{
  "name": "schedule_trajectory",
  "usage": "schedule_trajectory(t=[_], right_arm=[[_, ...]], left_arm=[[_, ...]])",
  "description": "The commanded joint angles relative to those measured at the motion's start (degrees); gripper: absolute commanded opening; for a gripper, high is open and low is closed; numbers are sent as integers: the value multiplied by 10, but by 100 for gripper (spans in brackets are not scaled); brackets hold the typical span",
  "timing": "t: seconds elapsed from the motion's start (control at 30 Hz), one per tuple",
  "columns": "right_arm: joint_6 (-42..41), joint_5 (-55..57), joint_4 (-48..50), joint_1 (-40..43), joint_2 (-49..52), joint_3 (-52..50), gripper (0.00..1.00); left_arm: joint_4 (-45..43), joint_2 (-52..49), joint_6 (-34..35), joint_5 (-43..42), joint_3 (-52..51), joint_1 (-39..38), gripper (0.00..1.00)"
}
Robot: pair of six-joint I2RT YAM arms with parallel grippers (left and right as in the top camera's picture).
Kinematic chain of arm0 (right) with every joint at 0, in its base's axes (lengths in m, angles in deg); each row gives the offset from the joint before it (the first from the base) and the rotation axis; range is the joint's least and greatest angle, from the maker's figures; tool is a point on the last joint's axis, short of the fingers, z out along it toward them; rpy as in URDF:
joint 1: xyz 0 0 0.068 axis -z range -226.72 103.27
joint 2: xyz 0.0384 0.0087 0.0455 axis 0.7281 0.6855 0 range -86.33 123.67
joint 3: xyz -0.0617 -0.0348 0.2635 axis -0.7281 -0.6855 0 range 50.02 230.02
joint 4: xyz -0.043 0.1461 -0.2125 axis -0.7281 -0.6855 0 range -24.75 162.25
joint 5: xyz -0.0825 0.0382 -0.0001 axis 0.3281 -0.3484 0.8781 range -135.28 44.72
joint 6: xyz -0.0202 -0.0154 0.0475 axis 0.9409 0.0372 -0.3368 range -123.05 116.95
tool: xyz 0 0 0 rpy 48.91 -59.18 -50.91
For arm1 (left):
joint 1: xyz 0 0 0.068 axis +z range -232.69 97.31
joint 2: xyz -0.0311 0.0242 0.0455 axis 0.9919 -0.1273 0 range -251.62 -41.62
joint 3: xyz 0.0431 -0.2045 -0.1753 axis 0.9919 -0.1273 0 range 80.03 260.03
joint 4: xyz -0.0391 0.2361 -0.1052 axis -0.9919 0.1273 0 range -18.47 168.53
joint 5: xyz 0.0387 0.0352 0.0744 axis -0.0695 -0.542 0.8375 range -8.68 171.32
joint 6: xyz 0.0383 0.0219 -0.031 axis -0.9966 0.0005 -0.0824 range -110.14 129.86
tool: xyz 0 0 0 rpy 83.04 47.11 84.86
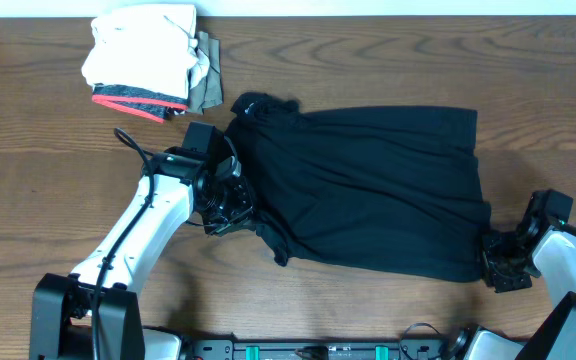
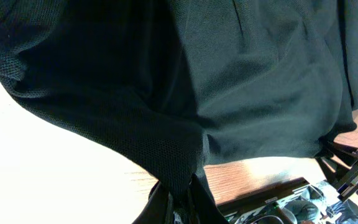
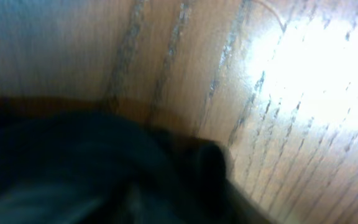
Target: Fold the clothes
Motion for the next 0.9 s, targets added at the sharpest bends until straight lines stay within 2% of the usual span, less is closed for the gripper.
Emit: schedule_trajectory(t=[0.0, 0.37, 0.5, 0.87], right_arm=[[-8, 30, 3, 3, 33, -42, 22], [-36, 19, -100, 3, 33, -3, 23], [-52, 11, -139, 3, 33, 14, 22], [-66, 0, -173, 3, 33, 45, 23]], left_arm=[[8, 7, 5, 7, 8, 3, 7], [54, 7, 98, -13, 8, 3, 7], [55, 7, 106, -47, 8, 3, 7], [17, 12, 139, -63, 25, 3, 6]])
